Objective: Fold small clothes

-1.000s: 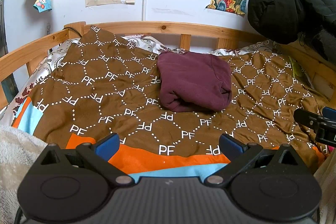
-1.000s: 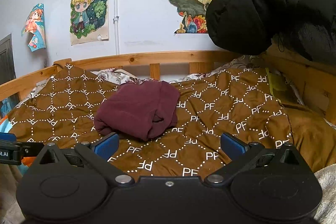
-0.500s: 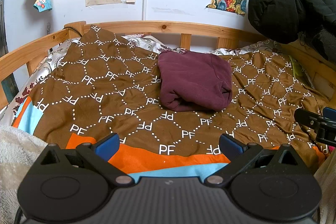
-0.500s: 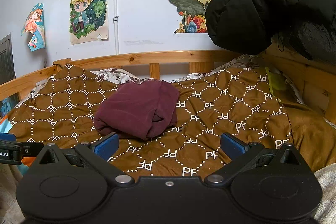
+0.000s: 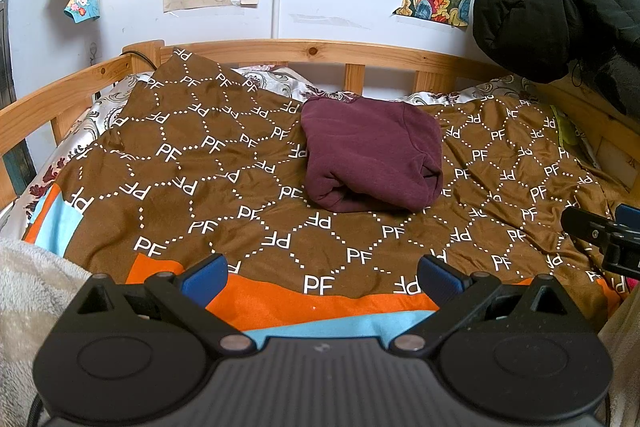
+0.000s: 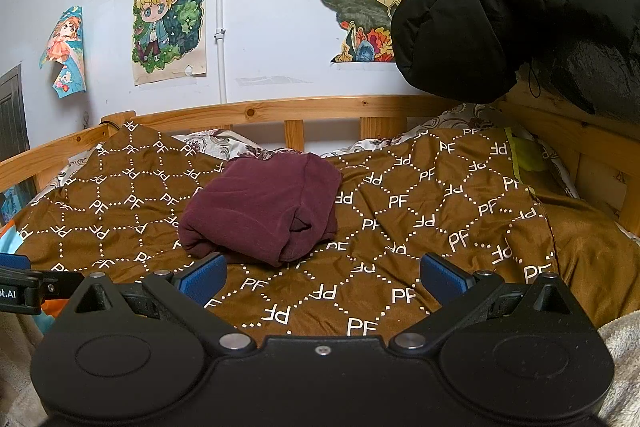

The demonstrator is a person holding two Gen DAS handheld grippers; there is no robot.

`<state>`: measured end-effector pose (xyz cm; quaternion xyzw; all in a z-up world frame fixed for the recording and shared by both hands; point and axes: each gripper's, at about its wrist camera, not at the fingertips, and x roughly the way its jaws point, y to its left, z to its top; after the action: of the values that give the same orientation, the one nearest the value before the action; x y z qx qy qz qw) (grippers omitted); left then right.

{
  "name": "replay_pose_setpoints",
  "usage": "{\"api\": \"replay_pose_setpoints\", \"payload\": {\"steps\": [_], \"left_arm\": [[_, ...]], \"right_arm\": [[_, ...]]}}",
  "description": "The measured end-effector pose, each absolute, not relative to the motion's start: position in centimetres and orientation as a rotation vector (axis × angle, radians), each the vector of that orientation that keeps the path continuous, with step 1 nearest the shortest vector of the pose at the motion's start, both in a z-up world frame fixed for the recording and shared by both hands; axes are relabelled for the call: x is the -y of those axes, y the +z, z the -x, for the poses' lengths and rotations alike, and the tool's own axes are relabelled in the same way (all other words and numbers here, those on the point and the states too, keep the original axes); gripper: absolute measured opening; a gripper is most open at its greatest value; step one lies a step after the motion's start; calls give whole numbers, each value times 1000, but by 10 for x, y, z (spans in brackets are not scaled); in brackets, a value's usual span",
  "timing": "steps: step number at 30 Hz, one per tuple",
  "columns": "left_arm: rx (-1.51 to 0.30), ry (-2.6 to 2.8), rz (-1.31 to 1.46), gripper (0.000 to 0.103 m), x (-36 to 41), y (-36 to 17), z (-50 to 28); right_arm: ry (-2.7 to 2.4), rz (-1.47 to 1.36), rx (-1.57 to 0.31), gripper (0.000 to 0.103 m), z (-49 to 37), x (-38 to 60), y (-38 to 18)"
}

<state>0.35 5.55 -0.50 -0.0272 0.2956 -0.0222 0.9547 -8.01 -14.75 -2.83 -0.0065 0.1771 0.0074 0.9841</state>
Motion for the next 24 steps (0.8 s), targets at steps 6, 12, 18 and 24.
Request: {"api": "replay_pose_setpoints", "payload": {"steps": [6,12,18,24], "left_arm": [[-601,-45,55,102,-57,-6,-3],[-601,-44,54,102,-57,-6,-3],[-602,-44,54,103,-57,-6,-3],[-602,-44,55,102,-58,-7,-2]], "right_arm": [[15,13,-356,102,80,147,-28],[15,12,-357,102,80,148,-28],[15,12,-357,102,80,148,-28],[15,12,-358,102,80,148,-28]]}}
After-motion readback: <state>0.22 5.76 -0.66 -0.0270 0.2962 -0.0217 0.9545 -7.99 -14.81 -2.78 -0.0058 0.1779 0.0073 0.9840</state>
